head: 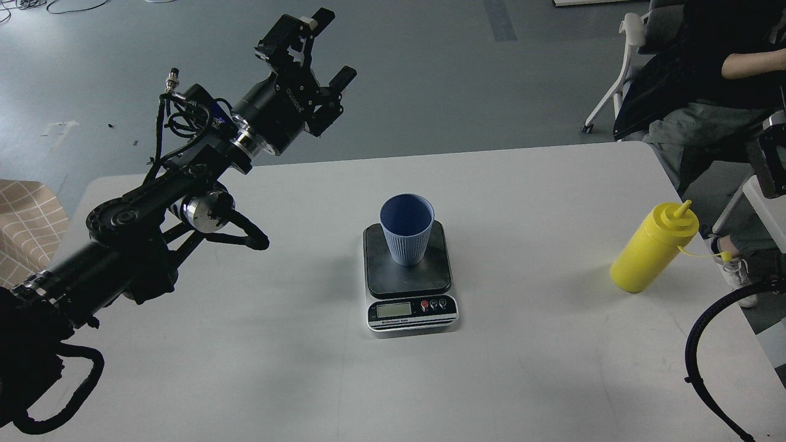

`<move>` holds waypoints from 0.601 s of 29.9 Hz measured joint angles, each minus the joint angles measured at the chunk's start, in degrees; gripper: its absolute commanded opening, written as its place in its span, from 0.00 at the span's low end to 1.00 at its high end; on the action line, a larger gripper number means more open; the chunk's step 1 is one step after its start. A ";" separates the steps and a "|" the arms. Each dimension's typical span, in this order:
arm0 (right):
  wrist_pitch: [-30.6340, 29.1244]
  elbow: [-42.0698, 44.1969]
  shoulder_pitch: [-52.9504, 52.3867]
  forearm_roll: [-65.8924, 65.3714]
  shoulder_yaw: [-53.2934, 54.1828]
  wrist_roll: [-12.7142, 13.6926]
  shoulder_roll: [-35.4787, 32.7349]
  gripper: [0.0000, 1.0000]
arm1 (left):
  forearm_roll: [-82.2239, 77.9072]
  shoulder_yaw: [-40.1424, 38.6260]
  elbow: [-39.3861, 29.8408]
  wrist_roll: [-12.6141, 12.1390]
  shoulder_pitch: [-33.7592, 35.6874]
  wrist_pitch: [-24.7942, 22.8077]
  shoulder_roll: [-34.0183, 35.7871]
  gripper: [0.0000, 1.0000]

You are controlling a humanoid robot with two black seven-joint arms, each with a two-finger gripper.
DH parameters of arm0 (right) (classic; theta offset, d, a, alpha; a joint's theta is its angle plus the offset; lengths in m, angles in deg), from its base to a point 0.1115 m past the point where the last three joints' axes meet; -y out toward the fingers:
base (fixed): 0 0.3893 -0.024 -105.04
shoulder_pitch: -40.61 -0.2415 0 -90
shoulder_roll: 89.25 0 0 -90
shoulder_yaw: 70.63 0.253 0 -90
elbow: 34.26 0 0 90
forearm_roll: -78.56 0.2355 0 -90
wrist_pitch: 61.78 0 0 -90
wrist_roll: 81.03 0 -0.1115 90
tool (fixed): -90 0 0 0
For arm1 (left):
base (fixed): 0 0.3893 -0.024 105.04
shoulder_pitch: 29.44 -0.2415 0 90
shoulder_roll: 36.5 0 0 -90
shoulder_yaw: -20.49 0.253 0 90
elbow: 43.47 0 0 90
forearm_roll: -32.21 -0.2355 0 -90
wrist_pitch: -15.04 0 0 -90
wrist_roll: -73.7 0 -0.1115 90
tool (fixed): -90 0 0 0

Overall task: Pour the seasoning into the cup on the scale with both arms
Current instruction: 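Move the right gripper down toward the yellow squeeze bottle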

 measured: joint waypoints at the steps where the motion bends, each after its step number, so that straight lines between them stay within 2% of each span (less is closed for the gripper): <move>1: -1.11 0.00 1.28 0.08 -0.43 0.01 0.11 1.00 | -0.47 0.00 -0.01 0.00 -0.22 0.00 -0.01 0.98; 6: -6.22 0.02 6.17 0.49 -2.56 0.02 0.24 1.00 | -1.83 -0.03 -0.02 0.00 -0.88 0.01 -0.42 0.98; 18: -6.84 0.05 15.37 2.14 -3.59 0.01 0.25 1.00 | -2.70 -0.09 -0.03 0.00 -1.56 0.01 -0.44 0.98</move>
